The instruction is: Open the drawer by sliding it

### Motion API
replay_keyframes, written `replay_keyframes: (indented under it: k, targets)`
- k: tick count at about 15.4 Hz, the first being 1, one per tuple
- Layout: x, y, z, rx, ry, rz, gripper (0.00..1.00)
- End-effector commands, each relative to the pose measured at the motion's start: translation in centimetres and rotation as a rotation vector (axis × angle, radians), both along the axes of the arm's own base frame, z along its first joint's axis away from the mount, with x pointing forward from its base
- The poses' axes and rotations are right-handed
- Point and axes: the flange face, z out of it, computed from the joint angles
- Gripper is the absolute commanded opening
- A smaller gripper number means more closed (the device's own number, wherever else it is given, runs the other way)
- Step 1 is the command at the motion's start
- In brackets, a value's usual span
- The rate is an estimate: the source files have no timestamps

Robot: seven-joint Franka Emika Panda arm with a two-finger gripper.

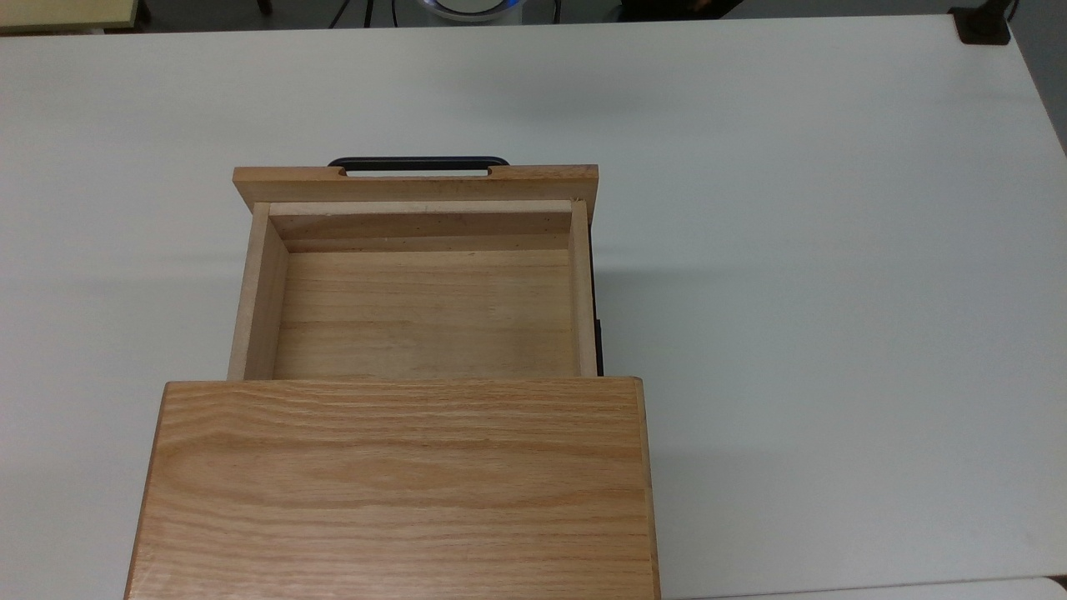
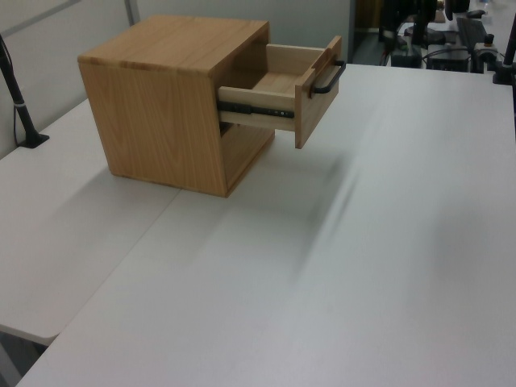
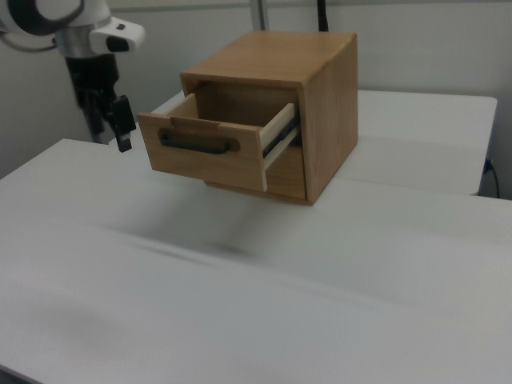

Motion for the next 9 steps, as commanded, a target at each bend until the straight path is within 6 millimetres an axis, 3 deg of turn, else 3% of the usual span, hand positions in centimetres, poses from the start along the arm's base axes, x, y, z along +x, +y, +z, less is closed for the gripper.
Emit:
replay_keyframes:
  k: [1,4,9]
  targets:
    - [-1.3,2.9,0.3,-0.18,0.07,0.373,1.0]
    - [-1.4,3.3,-0.1,-0.212,0.1,0.476,1.0]
    - [1.2,2.8,-3.9,-0.199,0.158,0.474,1.0]
